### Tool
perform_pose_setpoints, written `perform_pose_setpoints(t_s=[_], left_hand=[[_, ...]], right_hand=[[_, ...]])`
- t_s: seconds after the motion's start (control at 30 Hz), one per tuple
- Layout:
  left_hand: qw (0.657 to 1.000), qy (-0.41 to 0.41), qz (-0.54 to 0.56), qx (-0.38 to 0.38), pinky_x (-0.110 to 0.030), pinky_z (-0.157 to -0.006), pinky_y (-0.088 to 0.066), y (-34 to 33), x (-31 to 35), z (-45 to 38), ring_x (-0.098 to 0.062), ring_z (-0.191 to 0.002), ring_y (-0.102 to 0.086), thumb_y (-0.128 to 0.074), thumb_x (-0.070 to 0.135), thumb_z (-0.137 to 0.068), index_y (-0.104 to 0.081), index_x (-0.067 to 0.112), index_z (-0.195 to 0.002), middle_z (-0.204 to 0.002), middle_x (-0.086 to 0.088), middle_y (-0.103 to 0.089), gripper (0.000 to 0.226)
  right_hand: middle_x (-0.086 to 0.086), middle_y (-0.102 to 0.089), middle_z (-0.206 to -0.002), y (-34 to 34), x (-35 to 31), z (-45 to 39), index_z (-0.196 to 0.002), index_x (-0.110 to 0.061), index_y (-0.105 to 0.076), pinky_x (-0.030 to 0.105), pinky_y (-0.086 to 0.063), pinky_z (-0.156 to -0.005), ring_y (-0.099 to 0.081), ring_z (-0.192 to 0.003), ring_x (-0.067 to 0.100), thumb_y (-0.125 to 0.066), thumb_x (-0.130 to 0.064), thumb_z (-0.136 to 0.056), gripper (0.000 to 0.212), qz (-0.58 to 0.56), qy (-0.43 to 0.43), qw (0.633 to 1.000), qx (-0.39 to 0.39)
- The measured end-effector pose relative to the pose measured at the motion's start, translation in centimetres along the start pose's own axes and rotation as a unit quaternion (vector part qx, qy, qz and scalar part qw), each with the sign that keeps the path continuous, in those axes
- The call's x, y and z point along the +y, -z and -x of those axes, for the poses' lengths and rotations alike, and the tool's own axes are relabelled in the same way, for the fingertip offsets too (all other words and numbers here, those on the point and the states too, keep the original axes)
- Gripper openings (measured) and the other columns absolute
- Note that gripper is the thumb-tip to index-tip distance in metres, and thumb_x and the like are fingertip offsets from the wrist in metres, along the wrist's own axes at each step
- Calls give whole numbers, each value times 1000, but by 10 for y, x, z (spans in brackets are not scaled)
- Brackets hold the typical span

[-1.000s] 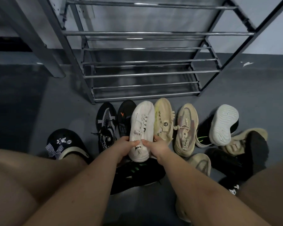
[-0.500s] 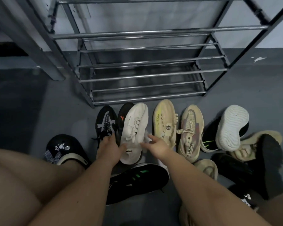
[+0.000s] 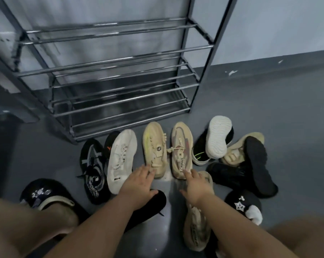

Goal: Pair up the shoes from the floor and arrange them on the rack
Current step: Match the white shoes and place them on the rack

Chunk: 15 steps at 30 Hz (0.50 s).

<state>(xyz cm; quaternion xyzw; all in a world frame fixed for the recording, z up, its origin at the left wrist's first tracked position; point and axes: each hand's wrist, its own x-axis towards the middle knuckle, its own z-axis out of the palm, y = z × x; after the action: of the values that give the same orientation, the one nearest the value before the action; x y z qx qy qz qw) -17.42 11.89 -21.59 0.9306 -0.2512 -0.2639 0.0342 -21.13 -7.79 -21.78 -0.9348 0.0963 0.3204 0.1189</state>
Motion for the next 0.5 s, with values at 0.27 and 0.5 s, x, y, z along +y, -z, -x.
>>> perform_pose_setpoints(t_s=[0.27, 0.5], left_hand=[[994, -81, -79, -9, -34, -119, 3, 32, 42, -27, -25, -148, 2, -36, 44, -97, -2, 17, -151, -160, -10, 6, 70], [994, -84, -71, 7, -33, -119, -4, 60, 84, -80, -25, -147, -7, -45, 43, -94, -9, 16, -151, -159, -10, -2, 72]], right_hand=[[8, -10, -159, 28, 61, 10, -152, -22, -12, 39, -26, -114, -15, -146, 28, -45, -38, -94, 69, 28, -39, 998, 46], [10, -15, -157, 68, 103, -19, -151, -24, -15, 42, -32, -107, -22, -141, 32, -45, -38, -95, 65, 4, -92, 991, 93]])
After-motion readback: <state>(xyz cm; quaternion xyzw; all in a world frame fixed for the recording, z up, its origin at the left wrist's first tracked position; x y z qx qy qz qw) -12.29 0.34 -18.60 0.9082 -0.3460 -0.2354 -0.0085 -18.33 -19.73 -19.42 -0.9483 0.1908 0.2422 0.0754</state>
